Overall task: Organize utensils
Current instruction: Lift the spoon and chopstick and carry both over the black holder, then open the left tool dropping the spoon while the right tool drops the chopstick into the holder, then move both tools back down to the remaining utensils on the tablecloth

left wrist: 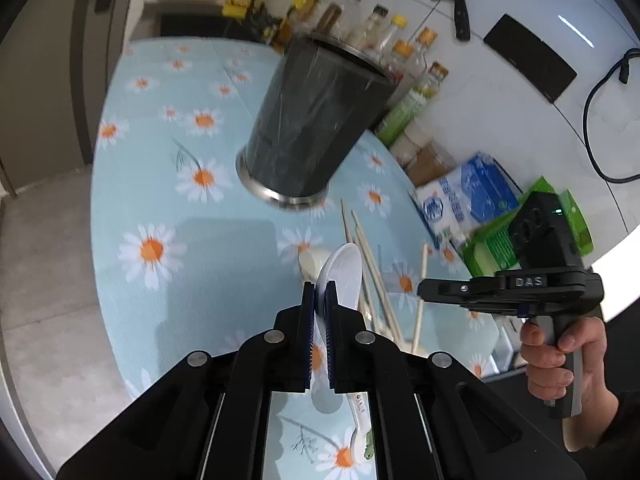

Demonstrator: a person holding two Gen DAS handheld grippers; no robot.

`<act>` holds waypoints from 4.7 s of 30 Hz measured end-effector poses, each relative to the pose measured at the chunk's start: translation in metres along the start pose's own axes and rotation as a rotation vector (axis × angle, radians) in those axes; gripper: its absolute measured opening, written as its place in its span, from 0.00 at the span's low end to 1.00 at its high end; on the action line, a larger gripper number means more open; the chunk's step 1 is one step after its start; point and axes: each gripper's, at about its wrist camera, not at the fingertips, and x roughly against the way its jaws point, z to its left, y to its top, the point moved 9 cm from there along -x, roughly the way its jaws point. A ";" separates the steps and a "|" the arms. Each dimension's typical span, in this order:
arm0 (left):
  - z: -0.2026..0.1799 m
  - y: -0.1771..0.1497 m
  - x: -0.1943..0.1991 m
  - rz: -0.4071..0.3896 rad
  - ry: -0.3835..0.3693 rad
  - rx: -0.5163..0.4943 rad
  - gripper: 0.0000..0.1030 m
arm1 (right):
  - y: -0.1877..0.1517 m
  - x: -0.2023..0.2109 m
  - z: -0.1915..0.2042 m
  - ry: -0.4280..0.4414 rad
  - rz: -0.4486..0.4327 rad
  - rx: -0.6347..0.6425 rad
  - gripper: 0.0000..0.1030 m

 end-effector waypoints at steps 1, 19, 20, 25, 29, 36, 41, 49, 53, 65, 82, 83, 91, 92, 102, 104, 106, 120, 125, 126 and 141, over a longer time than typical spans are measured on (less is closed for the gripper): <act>-0.004 0.005 0.003 -0.024 0.019 0.001 0.04 | 0.005 0.005 0.008 0.006 -0.009 0.053 0.06; -0.059 0.087 0.057 -0.382 0.303 0.084 0.04 | 0.085 0.088 0.113 0.092 -0.206 0.619 0.06; -0.062 0.095 0.062 -0.408 0.318 0.076 0.04 | 0.089 0.093 0.118 0.092 -0.228 0.633 0.06; -0.066 0.131 0.075 -0.504 0.348 0.056 0.04 | 0.119 0.112 0.146 0.099 -0.346 0.666 0.06; -0.068 0.162 0.084 -0.583 0.345 0.025 0.04 | 0.140 0.118 0.167 0.096 -0.393 0.666 0.06; -0.064 0.204 0.087 -0.660 0.303 -0.026 0.04 | 0.168 0.129 0.200 0.061 -0.476 0.672 0.06; -0.056 0.223 0.081 -0.693 0.272 -0.055 0.04 | 0.187 0.127 0.216 0.000 -0.547 0.688 0.06; -0.035 0.234 0.047 -0.685 0.233 -0.052 0.04 | 0.204 0.097 0.208 -0.080 -0.562 0.658 0.06; -0.024 0.233 0.027 -0.638 0.214 -0.036 0.05 | 0.205 0.090 0.203 -0.118 -0.564 0.662 0.06; -0.016 0.226 0.011 -0.565 0.183 -0.023 0.14 | 0.207 0.080 0.187 -0.154 -0.528 0.611 0.24; -0.030 0.213 0.010 -0.519 0.154 -0.059 0.43 | 0.192 0.105 0.183 -0.153 -0.563 0.589 0.24; -0.031 0.212 0.012 -0.518 0.150 -0.060 0.43 | 0.190 0.106 0.182 -0.151 -0.560 0.587 0.24; -0.043 0.191 0.036 -0.496 0.116 -0.082 0.43 | 0.164 0.112 0.171 -0.154 -0.520 0.596 0.24; -0.044 0.188 0.038 -0.490 0.109 -0.085 0.43 | 0.159 0.111 0.170 -0.154 -0.508 0.604 0.24; -0.046 0.132 0.042 -0.379 0.091 -0.088 0.43 | 0.111 0.095 0.141 -0.169 -0.379 0.638 0.32; -0.045 0.118 0.039 -0.347 0.092 -0.088 0.43 | 0.103 0.089 0.131 -0.170 -0.350 0.628 0.32; -0.045 0.106 0.035 -0.318 0.093 -0.090 0.43 | 0.094 0.083 0.120 -0.164 -0.318 0.613 0.32; -0.061 0.044 -0.019 -0.069 0.023 -0.133 0.43 | 0.070 0.064 0.058 -0.117 -0.178 0.455 0.32; -0.069 0.028 -0.044 0.048 0.003 -0.188 0.41 | 0.064 0.056 0.036 -0.108 -0.144 0.392 0.32; -0.071 0.025 -0.050 0.071 0.001 -0.200 0.41 | 0.062 0.056 0.033 -0.106 -0.140 0.382 0.32; -0.048 0.005 -0.131 0.362 0.056 -0.251 0.18 | 0.058 0.056 -0.014 -0.080 -0.120 0.228 0.32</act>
